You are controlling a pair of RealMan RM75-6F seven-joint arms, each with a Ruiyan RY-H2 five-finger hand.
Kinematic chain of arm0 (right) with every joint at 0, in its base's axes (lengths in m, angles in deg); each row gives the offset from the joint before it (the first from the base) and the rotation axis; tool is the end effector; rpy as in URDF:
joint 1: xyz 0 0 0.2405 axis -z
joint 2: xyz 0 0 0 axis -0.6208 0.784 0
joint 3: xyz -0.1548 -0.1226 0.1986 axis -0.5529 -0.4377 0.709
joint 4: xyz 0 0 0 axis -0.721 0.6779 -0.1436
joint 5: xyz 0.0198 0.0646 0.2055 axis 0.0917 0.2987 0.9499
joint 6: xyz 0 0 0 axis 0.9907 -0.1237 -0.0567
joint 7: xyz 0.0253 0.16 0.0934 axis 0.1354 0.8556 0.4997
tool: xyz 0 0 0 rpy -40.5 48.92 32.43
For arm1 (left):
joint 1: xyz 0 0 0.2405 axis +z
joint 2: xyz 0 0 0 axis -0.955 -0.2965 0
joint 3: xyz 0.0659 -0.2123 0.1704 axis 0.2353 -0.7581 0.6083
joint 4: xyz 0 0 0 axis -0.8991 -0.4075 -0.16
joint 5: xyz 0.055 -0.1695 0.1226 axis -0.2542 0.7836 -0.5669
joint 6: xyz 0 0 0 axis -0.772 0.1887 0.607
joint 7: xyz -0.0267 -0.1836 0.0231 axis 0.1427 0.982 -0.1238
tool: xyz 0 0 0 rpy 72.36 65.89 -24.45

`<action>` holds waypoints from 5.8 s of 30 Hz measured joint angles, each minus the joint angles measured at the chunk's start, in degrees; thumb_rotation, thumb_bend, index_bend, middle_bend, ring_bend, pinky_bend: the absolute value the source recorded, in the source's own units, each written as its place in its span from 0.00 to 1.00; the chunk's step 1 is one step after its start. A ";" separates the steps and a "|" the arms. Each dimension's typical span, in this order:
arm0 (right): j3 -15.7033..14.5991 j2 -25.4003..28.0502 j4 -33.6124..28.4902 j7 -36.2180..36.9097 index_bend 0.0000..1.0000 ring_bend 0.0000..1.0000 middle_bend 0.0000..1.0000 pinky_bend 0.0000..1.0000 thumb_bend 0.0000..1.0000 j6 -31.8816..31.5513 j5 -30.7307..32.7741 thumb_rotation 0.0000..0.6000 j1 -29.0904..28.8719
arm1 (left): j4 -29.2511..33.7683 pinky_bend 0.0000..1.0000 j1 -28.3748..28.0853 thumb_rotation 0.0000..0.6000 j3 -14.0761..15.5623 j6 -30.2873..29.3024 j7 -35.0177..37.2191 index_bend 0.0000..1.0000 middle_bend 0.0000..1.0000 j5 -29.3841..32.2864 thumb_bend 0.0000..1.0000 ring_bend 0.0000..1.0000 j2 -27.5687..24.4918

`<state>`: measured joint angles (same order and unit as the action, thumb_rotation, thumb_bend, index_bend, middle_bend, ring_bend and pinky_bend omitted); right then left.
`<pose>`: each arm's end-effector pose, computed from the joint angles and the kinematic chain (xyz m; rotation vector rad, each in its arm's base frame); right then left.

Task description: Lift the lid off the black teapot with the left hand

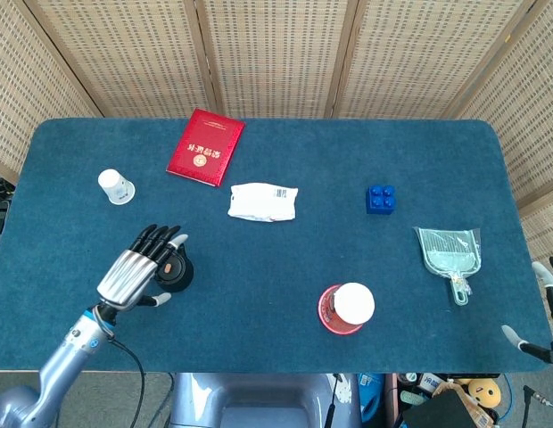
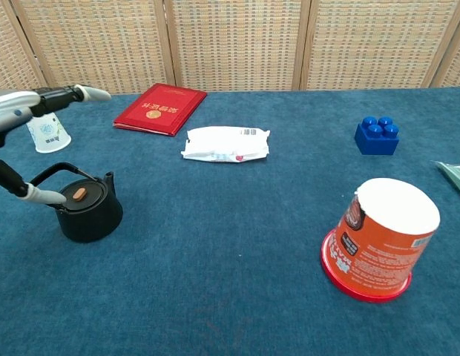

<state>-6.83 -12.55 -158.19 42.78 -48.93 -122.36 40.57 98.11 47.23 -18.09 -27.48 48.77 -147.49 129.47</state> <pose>-0.3404 -0.1908 0.2198 1.1759 -0.9689 1.0031 -0.1959 0.3156 0.0292 -1.8860 -0.8295 -1.0502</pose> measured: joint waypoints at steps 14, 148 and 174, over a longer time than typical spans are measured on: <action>0.49 0.12 0.78 1.01 0.00 0.00 0.00 0.00 0.00 1.58 1.51 1.00 -0.40 | -10.49 0.00 -2.86 1.00 0.18 2.63 0.07 0.00 0.00 5.58 0.11 0.00 9.32; 0.13 0.94 1.33 4.14 0.00 0.00 0.00 0.00 0.00 4.74 1.98 1.00 -1.55 | -6.52 0.00 -18.29 1.00 -5.77 1.55 -24.93 0.51 0.00 62.29 0.41 0.00 8.14; -0.05 0.74 1.30 3.84 0.00 0.00 0.00 0.00 0.00 4.80 1.64 1.00 -1.66 | -4.43 0.00 -17.55 1.00 -6.00 0.08 -22.52 0.58 0.00 58.76 0.41 0.00 6.94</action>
<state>-6.89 -11.81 -156.89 46.62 -44.13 -120.71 38.90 93.68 29.68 -24.08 -27.40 26.25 -88.73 136.41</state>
